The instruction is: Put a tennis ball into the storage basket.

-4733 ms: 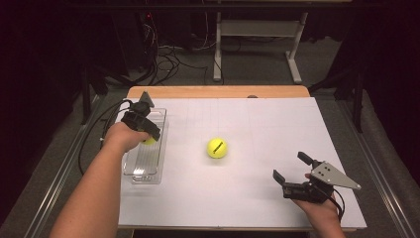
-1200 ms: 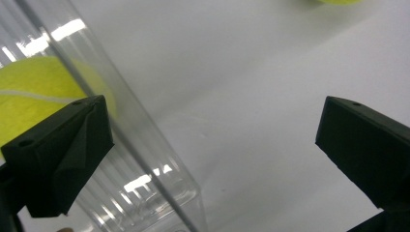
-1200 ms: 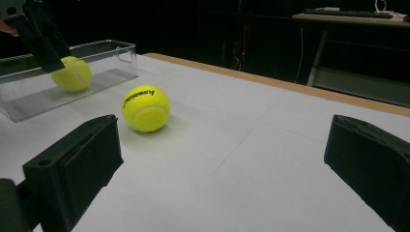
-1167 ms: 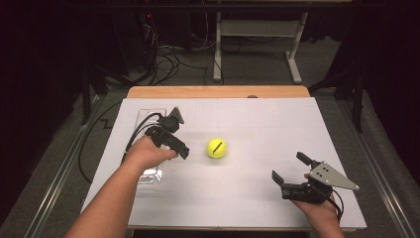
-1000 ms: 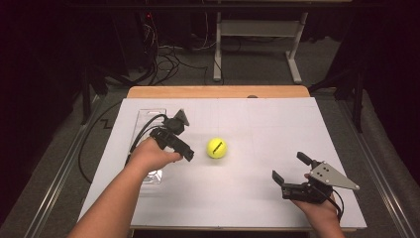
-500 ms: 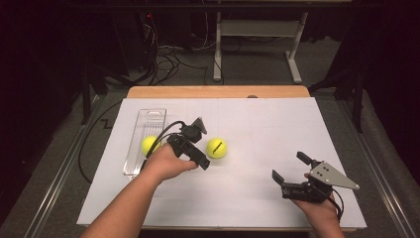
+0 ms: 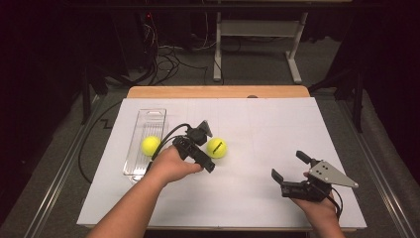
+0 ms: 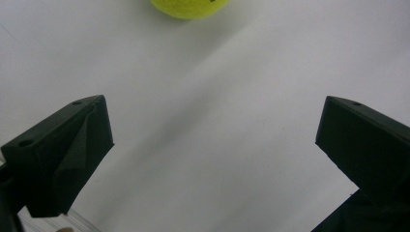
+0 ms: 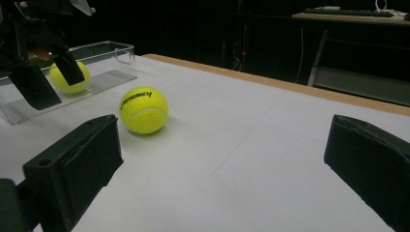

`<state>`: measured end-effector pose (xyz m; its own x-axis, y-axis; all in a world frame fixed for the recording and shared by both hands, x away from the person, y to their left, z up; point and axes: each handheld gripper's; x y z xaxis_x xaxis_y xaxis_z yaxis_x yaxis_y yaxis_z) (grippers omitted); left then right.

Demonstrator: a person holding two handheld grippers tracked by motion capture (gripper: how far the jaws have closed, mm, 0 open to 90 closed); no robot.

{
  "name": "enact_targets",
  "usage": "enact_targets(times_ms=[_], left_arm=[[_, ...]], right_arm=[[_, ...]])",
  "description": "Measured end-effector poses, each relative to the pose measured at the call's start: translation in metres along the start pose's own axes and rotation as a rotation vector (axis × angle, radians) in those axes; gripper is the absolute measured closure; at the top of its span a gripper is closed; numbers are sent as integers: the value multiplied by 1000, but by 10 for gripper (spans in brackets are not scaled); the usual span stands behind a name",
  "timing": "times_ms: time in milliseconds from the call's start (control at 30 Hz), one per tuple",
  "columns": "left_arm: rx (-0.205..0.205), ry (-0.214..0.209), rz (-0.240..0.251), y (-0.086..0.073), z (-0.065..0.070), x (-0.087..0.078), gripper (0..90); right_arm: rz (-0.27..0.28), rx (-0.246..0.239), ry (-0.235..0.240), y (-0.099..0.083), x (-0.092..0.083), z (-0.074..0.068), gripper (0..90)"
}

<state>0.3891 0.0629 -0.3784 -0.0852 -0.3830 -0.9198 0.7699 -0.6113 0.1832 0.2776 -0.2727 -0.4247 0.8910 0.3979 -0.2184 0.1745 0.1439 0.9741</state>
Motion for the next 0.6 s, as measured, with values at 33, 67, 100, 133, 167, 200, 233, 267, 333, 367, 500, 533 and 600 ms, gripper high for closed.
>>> enact_targets(times_ms=[33, 67, 100, 133, 167, 200, 233, 267, 333, 367, 500, 533, 600], left_arm=[[0, -4, 0, 1, 0, 0, 7], [1, -8, 1, 1, 0, 0, 7], [3, -6, 6, 2, 0, 0, 7], [6, -7, 11, 2, -1, 0, 7], [8, -11, 17, 3, -1, 0, 7], [10, -18, 27, 4, -2, 0, 7], [9, -25, 38, 5, -2, 0, 7], [10, -32, 49, 5, -3, 1, 7], [13, -39, 59, 6, -3, 2, 7], [12, -36, 62, 7, -3, 4, 7], [13, -33, 59, 11, -4, 8, 7], [11, -34, 61, 12, -5, 9, 7], [12, -34, 64, 14, -6, 10, 7]], right_arm=[[3, 3, -1, 0, 0, 0, 4], [4, 4, -1, 1, -1, 1, 4], [3, 4, -1, 1, -1, 1, 4], [4, 5, -2, 1, 0, 1, 4], [3, 6, -1, 1, 0, 1, 4], [1, 2, 0, 1, 0, 1, 4], [1, 2, -1, 1, 1, 1, 4], [3, 2, 0, 1, 1, 1, 4], [2, -1, 2, 1, 1, 0, 4], [3, -4, 3, 1, 0, -1, 4], [4, -4, 2, 0, -2, 0, 4], [3, 0, 1, 0, -2, 0, 4], [4, 2, 1, 0, -2, 0, 4]])
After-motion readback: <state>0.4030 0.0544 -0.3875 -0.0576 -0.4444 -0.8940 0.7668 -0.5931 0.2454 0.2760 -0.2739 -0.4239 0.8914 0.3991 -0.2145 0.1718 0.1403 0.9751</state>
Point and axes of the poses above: each handheld gripper's, and its own axes: x roughly forward along the jaws, y roughly out of its top, z roughly to its right, and after that the axes turned 10 degrees about -y, right-handed
